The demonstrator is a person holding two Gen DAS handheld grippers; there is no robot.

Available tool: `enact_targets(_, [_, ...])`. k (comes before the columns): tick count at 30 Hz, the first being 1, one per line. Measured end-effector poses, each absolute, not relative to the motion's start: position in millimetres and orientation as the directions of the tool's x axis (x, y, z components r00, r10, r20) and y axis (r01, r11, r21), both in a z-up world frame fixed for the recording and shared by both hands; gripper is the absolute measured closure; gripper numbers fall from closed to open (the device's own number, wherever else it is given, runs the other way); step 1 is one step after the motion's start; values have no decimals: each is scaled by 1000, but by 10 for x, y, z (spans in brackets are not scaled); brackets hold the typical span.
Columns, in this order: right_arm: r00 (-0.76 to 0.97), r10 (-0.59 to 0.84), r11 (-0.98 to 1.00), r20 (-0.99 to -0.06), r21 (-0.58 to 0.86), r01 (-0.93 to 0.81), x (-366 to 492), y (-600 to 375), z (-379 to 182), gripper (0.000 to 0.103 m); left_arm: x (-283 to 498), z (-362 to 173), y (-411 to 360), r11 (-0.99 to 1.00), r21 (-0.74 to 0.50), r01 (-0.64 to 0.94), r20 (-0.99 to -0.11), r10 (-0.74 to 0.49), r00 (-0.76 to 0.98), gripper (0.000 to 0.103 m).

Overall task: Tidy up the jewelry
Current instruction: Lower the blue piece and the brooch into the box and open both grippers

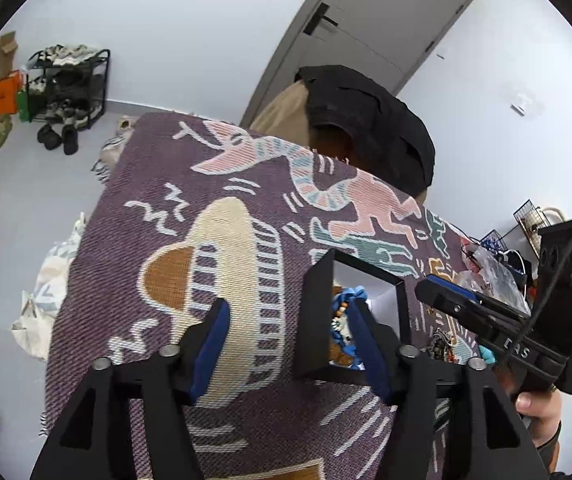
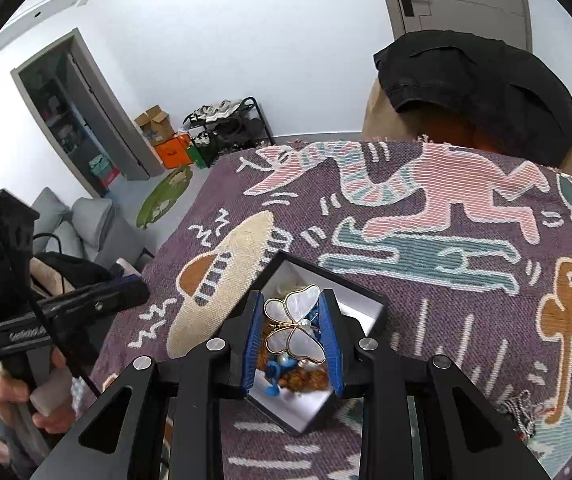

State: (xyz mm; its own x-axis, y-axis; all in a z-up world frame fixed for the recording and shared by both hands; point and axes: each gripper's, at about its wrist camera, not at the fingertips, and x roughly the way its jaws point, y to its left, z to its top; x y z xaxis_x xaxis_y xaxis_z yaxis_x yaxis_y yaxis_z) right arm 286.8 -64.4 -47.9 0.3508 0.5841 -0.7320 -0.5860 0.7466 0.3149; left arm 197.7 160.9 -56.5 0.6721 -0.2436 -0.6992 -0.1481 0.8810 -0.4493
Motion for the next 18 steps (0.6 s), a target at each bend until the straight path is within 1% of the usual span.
enact_targets(1, [352, 576, 752, -738, 309, -583, 2880, -611, -491, 74, 1953, -563, 1624, 882, -445, -153, -699, -235, 675, 28])
enact_targets(2, [345, 560, 762, -753, 303, -573, 2902, -579, -514, 70, 1935, -560, 1639, 884, -441, -157, -699, -229, 677, 26])
enact_targets(3, [329, 549, 768, -769, 307, -562, 2925, -561, -539, 64, 1920, -555, 1651, 884, -439, -159, -698, -225, 680, 23])
enact_targets(4, [320, 547, 771, -774, 317, -552, 2940, -566, -556, 47, 1899, -543, 1658, 885, -439, -158, -694, -222, 685, 22])
enact_targets(5, [325, 548, 775, -771, 322, -543, 2937, -592, -554, 38, 1884, -535, 1666, 885, -439, -157, -691, -221, 688, 21])
enact_targets(8, [353, 539, 789, -765, 313, -528, 2912, -721, -507, 37, 1850, -513, 1669, 884, -440, -157, -682, -215, 699, 19])
enact_targets(18, [408, 501, 836, -764, 305, -456, 2781, -1280, -365, 37, 1838, -475, 1436, 883, -454, -123, -668, -246, 702, 18])
